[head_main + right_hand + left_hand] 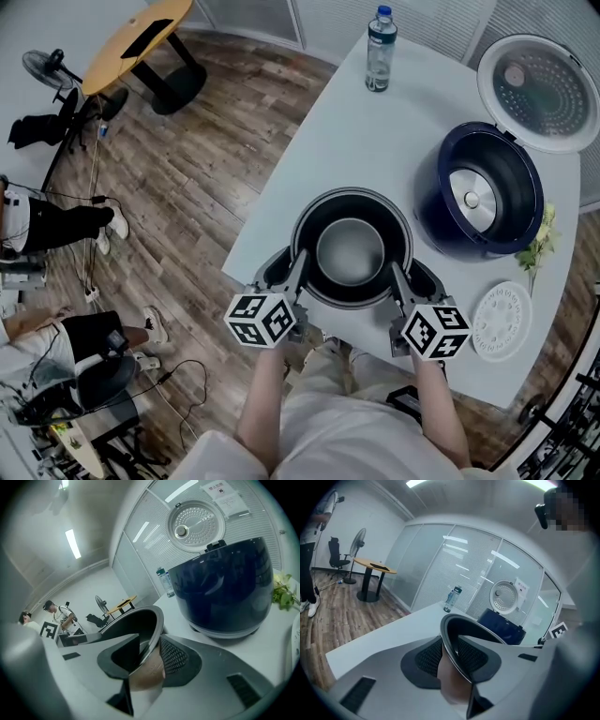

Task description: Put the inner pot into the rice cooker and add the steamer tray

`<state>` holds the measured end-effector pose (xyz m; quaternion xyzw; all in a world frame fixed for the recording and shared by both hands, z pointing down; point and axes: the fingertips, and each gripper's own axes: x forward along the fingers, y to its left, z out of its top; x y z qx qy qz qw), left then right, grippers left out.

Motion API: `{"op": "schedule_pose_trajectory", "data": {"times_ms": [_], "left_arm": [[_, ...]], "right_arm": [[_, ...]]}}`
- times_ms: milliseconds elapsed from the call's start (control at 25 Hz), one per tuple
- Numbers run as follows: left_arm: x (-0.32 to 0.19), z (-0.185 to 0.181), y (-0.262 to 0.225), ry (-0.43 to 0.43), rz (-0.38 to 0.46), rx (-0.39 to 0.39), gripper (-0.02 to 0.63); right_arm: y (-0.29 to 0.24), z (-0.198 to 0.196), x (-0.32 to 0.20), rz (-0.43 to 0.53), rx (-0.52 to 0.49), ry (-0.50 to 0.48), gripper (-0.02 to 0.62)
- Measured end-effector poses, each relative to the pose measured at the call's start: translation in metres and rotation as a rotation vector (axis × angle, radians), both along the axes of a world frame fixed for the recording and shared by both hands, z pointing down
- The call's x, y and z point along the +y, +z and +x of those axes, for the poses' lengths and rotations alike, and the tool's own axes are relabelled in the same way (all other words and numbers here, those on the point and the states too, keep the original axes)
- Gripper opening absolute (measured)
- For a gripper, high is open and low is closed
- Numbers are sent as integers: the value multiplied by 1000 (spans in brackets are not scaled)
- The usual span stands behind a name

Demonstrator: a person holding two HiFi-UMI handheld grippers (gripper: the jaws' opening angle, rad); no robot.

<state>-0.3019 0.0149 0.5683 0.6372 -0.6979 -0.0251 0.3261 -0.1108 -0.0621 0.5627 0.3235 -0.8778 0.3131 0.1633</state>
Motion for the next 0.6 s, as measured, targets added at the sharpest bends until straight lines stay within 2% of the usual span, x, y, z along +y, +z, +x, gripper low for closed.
{"op": "schedule_pose_trajectory", "data": {"times_ms": [160,600], "left_arm": [[2,-3,0,4,-30,-39,109],[11,-8,-6,-4,-26,0,106]], "right_arm": [[-5,-1,2,-20,-40,7,132],[-17,-7,7,-12,-34,8,124]]}}
